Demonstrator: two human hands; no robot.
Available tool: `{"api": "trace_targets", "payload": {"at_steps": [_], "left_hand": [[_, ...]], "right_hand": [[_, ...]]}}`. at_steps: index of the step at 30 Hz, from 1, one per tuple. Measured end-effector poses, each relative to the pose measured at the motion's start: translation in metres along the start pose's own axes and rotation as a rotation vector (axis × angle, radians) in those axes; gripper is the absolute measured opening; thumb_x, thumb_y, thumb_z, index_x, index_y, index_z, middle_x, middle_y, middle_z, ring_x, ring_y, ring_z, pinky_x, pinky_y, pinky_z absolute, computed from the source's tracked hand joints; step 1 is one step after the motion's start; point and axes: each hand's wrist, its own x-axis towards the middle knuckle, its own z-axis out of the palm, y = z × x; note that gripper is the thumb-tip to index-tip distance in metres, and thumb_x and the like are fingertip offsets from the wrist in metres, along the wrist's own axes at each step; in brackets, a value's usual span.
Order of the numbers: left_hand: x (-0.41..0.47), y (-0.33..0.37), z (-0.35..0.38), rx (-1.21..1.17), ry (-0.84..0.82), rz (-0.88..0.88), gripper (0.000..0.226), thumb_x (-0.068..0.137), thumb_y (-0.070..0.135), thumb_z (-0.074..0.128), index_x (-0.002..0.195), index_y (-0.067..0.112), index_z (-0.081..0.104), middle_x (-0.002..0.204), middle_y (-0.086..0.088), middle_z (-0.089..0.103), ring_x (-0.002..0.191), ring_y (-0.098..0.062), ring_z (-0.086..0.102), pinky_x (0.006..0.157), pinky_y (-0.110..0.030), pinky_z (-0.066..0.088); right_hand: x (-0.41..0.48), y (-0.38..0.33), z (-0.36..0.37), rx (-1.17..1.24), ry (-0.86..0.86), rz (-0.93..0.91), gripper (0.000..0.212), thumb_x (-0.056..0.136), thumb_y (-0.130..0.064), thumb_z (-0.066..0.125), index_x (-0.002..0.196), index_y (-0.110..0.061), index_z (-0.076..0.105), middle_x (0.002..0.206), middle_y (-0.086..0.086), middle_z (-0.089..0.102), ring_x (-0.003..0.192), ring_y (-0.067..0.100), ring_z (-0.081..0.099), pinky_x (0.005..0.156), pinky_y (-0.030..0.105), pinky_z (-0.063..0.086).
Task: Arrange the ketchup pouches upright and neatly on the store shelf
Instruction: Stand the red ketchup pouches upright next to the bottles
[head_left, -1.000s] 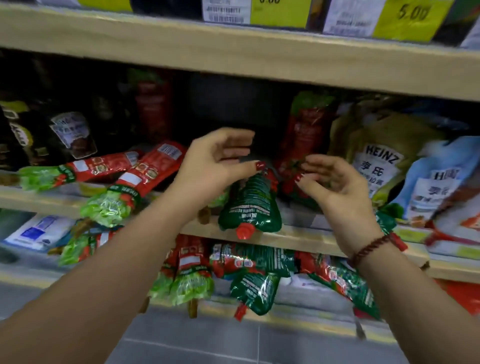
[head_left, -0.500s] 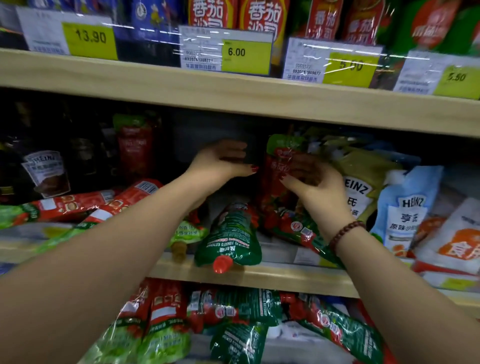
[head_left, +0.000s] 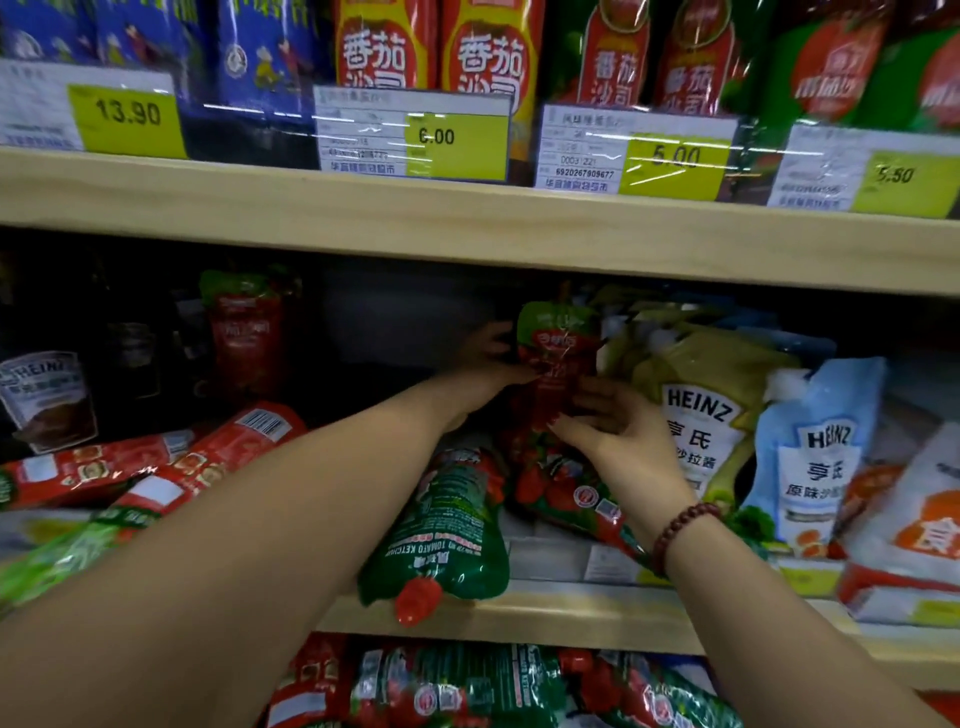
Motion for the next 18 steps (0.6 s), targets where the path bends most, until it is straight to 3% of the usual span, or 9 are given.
{"api": "trace_targets", "payload": {"at_steps": [4,8,10,14,18], "left_hand": [[0.011,-0.008,0.013,-0.017,-0.008,0.003,0.059,0.073,0.006,0.074,0.127,0.016,0.052,0.124,-0.013,0.059,0.112,-0.025,0.056,0.095,-0.041,0.048],[0.015,-0.011,0.021,-0.059,-0.006,0.058,0.038,0.074,-0.001,0.07,0.107,0.016,0.062,0.103,-0.007,0.068,0.081,-0.006,0.062,0.065,-0.017,0.052],[0.013,-0.012,0.024,-0.081,0.007,0.072,0.037,0.075,-0.001,0.07,0.105,0.018,0.06,0.093,0.001,0.065,0.076,0.0,0.058,0.057,-0.01,0.049],[0.009,-0.01,0.02,-0.111,0.01,0.079,0.045,0.072,-0.002,0.072,0.111,0.015,0.058,0.092,0.004,0.063,0.079,-0.001,0.058,0.06,-0.013,0.049],[0.002,-0.007,0.006,-0.172,0.081,0.053,0.043,0.073,-0.004,0.071,0.107,0.02,0.058,0.091,0.004,0.062,0.078,-0.004,0.058,0.06,-0.017,0.052]], "right_hand": [[0.001,0.006,0.0,-0.023,-0.011,-0.005,0.039,0.073,-0.014,0.075,0.107,-0.022,0.057,0.105,-0.007,0.062,0.096,0.013,0.06,0.074,0.023,0.051],[0.001,0.009,0.002,-0.033,-0.026,-0.011,0.031,0.072,-0.016,0.075,0.09,-0.033,0.057,0.095,-0.014,0.062,0.09,0.01,0.06,0.075,0.027,0.052],[0.002,0.011,0.002,-0.056,-0.023,-0.008,0.029,0.072,-0.016,0.075,0.09,-0.032,0.058,0.092,-0.015,0.062,0.087,0.008,0.06,0.074,0.026,0.052],[0.005,0.017,0.002,-0.084,-0.019,0.034,0.028,0.071,-0.017,0.076,0.093,-0.023,0.061,0.089,-0.011,0.064,0.083,0.007,0.061,0.068,0.022,0.051],[0.003,0.021,0.005,-0.198,-0.045,0.048,0.021,0.068,-0.023,0.078,0.08,-0.03,0.063,0.083,-0.01,0.065,0.078,0.003,0.061,0.065,0.02,0.05]]}}
